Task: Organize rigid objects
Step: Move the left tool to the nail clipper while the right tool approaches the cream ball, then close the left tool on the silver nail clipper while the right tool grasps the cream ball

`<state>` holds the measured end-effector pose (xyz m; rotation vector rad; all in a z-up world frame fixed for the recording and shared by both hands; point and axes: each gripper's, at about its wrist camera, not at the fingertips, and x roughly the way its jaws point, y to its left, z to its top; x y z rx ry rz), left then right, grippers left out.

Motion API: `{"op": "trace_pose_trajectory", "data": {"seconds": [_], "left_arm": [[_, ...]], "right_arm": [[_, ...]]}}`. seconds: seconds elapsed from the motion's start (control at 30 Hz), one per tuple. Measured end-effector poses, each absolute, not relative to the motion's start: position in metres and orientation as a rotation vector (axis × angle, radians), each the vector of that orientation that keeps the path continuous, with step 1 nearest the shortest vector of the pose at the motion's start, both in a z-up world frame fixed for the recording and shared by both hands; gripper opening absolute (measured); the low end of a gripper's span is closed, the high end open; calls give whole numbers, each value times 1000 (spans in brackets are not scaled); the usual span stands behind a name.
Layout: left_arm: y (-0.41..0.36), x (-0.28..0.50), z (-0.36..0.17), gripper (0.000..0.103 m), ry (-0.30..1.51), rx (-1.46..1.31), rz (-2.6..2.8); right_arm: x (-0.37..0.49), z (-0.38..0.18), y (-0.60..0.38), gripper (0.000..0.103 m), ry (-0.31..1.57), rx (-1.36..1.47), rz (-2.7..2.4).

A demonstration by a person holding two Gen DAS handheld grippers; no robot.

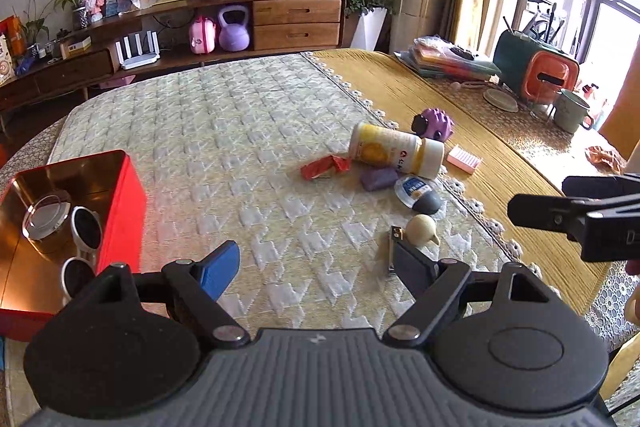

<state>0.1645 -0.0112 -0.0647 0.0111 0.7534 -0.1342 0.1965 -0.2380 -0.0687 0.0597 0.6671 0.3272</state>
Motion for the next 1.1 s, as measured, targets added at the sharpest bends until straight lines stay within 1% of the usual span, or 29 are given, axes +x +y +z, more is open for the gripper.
{"op": "trace_pose_trajectory", "data": {"seconds": [0.13, 0.53, 0.7, 0.77, 0.83, 0.9, 0.93, 1.0, 1.03, 1.07, 1.1], "left_arm": [[-30, 167, -79, 84, 759, 43, -160], [-58, 182, -120, 84, 790, 106, -168], [-64, 187, -128, 84, 780, 127, -176], [-67, 189, -129, 84, 773, 139, -179], [-69, 192, -131, 84, 769, 145, -187], [-70, 194, -132, 84, 767, 141, -195], [-70, 195, -133, 83, 766, 140, -198], [-71, 198, -135, 75, 771, 140, -206], [-72, 199, -136, 68, 777, 143, -213], [-73, 200, -138, 65, 782, 145, -217], [-73, 201, -139, 65, 782, 145, -219]], "right_arm": [[204, -76, -241, 102, 682, 56, 320], [232, -102, -229, 91, 792, 46, 345], [245, -110, -221, 79, 822, 48, 364], [249, -112, -217, 72, 835, 50, 386], [251, -115, -214, 69, 844, 48, 403], [254, -117, -210, 64, 850, 41, 412], [256, -118, -209, 61, 854, 40, 418], [259, -120, -206, 56, 864, 38, 425], [261, -122, -205, 53, 867, 35, 425], [262, -123, -204, 50, 871, 33, 426], [264, -124, -203, 49, 874, 32, 427]]}}
